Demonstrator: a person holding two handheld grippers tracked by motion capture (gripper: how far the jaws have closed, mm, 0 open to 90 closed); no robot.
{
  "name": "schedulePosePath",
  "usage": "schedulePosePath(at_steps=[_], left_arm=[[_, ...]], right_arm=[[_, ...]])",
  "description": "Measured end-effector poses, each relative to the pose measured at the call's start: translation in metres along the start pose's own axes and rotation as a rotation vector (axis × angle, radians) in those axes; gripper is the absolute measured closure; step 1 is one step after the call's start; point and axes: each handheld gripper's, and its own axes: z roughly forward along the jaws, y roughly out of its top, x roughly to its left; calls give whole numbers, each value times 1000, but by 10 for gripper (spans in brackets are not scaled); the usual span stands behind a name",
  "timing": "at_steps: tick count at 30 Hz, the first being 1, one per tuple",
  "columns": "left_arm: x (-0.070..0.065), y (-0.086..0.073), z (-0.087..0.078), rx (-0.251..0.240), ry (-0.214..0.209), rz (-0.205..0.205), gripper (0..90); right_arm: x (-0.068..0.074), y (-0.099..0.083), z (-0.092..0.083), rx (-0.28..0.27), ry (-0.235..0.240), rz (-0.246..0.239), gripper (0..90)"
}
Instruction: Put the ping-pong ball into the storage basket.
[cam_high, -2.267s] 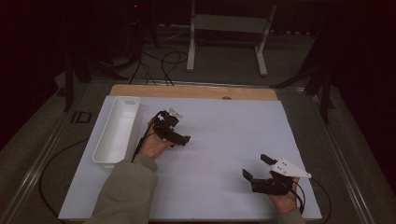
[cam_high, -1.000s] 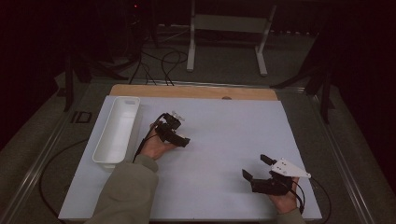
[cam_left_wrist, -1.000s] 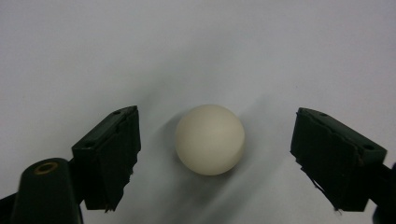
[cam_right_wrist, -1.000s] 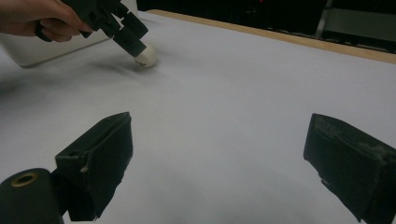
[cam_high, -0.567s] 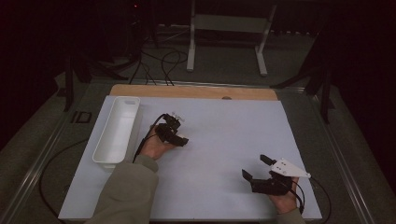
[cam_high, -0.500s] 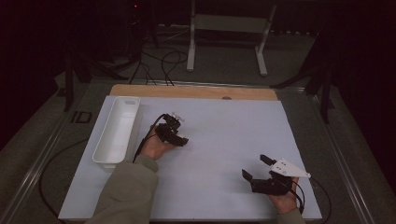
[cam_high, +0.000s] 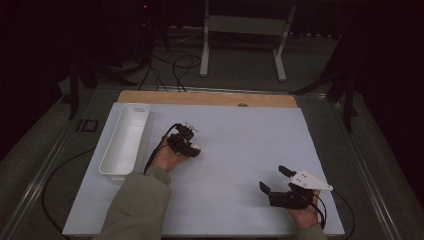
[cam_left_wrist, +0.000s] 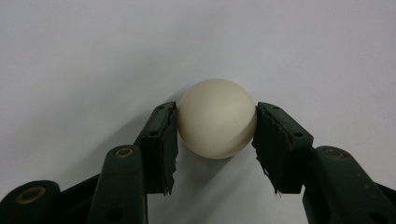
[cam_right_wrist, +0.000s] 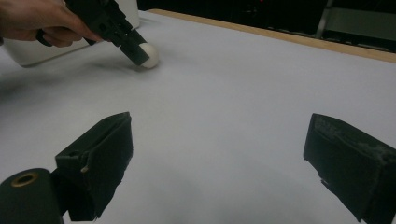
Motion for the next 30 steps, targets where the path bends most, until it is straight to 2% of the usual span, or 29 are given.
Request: schedulePosePath(at_steps=[17,30], left_arm=[[-3,0,4,13,4,-8,516],[-4,1,-2,-8,8,-5,516]], right_arm=[[1,0,0,4,2,2,79],[0,0,1,6,1,-1,79]])
